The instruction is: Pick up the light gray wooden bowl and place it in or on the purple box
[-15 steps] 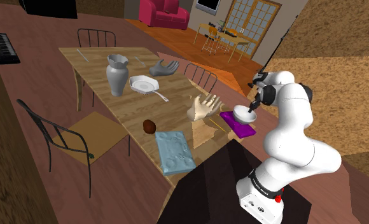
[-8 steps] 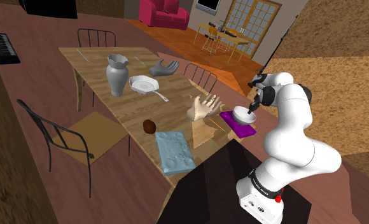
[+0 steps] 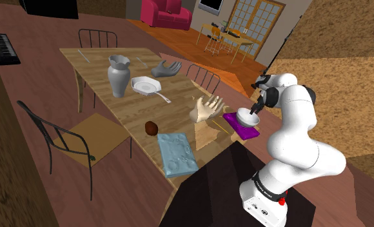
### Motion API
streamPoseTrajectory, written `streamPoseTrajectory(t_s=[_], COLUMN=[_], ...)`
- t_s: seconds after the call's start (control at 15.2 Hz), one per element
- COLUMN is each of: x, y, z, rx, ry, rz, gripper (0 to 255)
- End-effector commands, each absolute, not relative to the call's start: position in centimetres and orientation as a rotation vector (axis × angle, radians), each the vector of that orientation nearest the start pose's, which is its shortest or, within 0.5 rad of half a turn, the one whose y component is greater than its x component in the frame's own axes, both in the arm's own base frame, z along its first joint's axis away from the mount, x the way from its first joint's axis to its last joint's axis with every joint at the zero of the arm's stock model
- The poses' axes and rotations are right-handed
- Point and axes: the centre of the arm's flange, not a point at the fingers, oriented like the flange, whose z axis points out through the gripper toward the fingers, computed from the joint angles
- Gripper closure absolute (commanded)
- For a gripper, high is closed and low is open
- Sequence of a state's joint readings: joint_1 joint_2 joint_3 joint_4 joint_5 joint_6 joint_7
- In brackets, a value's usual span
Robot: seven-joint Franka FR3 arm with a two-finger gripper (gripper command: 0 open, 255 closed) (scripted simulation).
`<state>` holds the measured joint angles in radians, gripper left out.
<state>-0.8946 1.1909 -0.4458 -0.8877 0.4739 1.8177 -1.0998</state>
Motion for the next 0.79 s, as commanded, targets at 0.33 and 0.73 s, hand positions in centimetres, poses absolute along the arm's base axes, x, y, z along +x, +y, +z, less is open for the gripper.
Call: streamPoseTrajectory(t_s=[0.33, 0.73], x=[34.3, 34.3], y=[-69.8, -69.8], z=[21.7, 21.7], rx=[-2.954, -2.954], ry=[0.263, 0.263], rz=[0.078, 0.078], gripper=[0, 0])
